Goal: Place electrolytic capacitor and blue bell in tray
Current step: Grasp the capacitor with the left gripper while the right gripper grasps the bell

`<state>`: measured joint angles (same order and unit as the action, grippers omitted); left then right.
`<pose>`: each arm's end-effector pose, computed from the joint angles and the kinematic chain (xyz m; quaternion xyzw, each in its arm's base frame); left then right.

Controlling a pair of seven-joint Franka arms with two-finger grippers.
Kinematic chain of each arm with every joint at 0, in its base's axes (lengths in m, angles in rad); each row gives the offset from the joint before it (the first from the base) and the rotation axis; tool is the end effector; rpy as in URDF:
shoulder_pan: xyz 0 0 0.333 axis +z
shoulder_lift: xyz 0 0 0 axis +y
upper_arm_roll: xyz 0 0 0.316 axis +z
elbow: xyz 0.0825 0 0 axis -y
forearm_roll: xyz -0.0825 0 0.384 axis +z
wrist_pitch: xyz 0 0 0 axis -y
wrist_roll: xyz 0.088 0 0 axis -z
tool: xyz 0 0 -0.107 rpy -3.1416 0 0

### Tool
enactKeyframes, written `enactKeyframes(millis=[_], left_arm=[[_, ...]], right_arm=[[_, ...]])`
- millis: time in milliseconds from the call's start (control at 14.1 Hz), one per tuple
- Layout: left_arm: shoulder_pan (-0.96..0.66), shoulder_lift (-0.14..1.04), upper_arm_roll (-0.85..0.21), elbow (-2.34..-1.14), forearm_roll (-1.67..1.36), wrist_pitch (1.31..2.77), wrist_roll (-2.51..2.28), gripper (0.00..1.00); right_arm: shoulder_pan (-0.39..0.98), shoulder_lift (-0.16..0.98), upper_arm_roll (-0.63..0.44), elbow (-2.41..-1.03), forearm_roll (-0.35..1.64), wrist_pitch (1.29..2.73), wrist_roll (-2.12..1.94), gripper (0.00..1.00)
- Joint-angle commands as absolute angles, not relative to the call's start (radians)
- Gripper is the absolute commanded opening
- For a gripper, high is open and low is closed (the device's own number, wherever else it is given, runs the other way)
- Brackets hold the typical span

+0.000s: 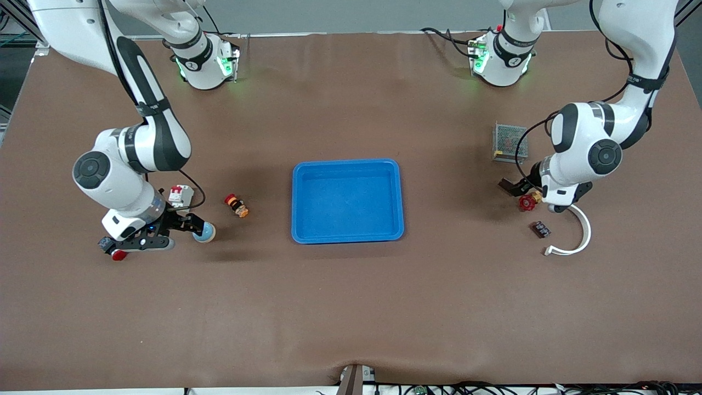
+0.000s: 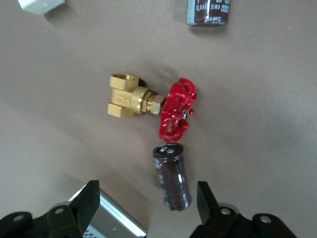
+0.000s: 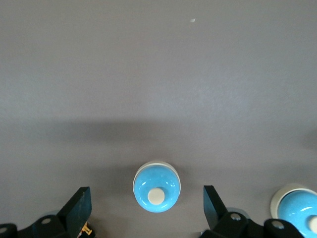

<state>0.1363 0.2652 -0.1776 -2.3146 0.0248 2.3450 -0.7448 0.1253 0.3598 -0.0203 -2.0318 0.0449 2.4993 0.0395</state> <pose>0.4975 -0.0227 0.2129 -0.9356 -0.3335 0.1120 0.0296 0.6062 0.0640 0.2781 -0.9984 -0.0163 -0.0530 0.0147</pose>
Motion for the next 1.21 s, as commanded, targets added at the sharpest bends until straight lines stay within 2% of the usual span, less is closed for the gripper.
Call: enactKeyframes(millis=[0,142,213,355,427,498,569,853,1137], left_arm=[[0.121,0.302,-0.179,-2.327,0.026,2.413,-0.807,0.76],[0.118,0.314,-0.179,-2.327,0.028,2.425,-0.834,0.67],[0.112,0.318,-0.179,-2.327,0.028,2.425,-0.85,0.58],[0.083,0.33,-0.178,-2.326,0.028,2.428,-0.87,0.34],[0.081,0.337,-0.179,-2.321,0.028,2.431,-0.882,0.17],[0.08,0.344,-0.179,-2.315,0.029,2.431,-0.896,0.05],[0.072,0.345,-0.179,-2.31,0.029,2.431,-0.914,0.0],[-0.013,0.342,-0.179,-2.26,0.029,2.412,-1.04,0.0],[-0.118,0.347,-0.181,-2.11,0.028,2.295,-1.222,0.0]], right_arm=[[0.14,0.347,-0.026,-2.092,0.045,2.557,0.034,1.0],[0.141,0.348,-0.026,-2.121,0.043,2.6,0.032,1.0],[0.141,0.353,-0.026,-2.125,0.041,2.608,0.032,1.0],[0.137,0.364,-0.026,-2.132,0.041,2.615,0.031,1.0],[0.135,0.364,-0.026,-2.14,0.041,2.617,0.029,1.0],[0.135,0.368,-0.026,-2.143,0.04,2.618,0.029,1.0],[0.135,0.38,-0.028,-2.141,0.04,2.623,0.029,1.0],[0.137,0.429,-0.026,-2.141,0.038,2.7,0.029,1.0],[0.133,0.474,-0.028,-2.138,0.038,2.753,0.029,1.0]])
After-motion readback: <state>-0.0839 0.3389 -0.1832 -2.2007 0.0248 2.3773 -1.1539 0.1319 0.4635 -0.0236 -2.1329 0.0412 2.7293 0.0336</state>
